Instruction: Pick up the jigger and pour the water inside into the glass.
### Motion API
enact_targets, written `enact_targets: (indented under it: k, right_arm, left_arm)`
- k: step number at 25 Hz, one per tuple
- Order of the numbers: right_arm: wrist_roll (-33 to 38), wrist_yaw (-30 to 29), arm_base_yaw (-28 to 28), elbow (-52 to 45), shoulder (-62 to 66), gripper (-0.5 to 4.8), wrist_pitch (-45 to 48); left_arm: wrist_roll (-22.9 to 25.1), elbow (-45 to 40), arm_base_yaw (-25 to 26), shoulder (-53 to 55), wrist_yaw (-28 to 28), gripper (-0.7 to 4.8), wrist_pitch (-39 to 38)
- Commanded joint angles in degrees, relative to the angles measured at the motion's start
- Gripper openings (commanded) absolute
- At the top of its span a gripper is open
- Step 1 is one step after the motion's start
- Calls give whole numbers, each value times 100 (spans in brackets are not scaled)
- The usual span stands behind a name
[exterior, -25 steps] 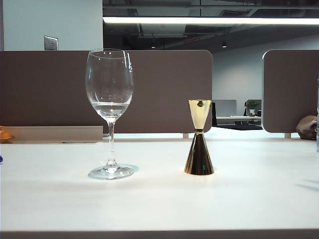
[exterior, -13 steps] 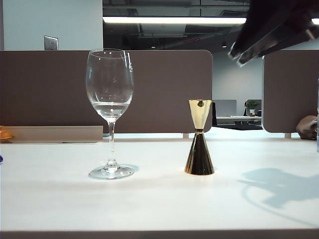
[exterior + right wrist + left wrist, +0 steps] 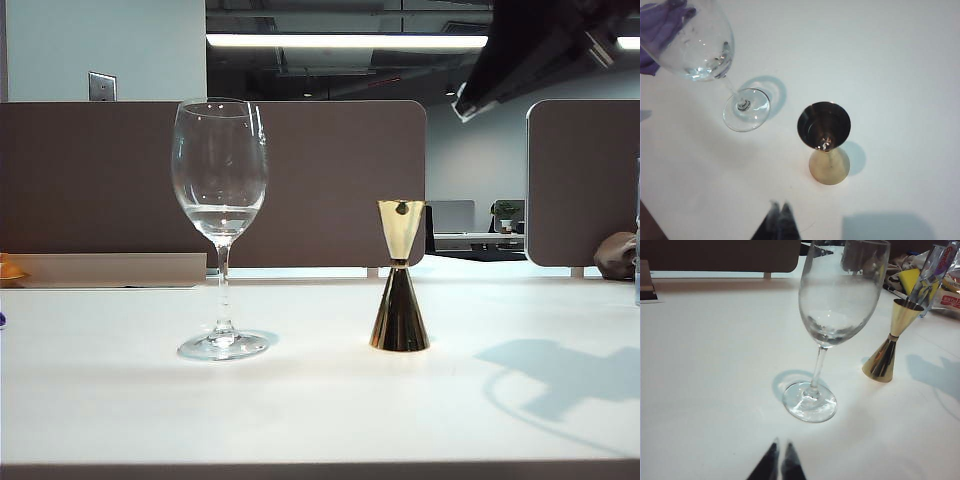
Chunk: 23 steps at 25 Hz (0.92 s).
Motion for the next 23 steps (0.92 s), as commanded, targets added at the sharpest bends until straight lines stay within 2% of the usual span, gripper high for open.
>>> enact_targets:
  k: [1,5,10,12,13,17,21,23]
  right_arm:
    - [240,7,-4,-697,-476,-6,693]
    - [310,9,-4,-1449,-1080,-5,1198]
    - [310,142,-4,-1768,-979,-4,1622]
    - [378,105,-7,-1917,-933,15,2041]
    - [402,146,-7,-2052,-909,54,2334]
    - [398,793,-7,-2337,-785,55,2417]
    - [378,887,-7,-2721,-114,85,3104]
    - [380,890,-7,-2723,175,86,3147]
  left_arm:
    - [4,-9,9,4,-13,22,11]
    - [4,-9,7,4,-11,22,13]
    - [4,-9,7,4,-11,22,13]
    - [4,-9,7,4,-13,22,11]
    - [4,-9,7,4,-11,22,13]
    - [4,-9,7,4,-11,22,11]
    - [4,-9,7,4,-11,22,11]
    - [4,-9,7,4,-13,22,13]
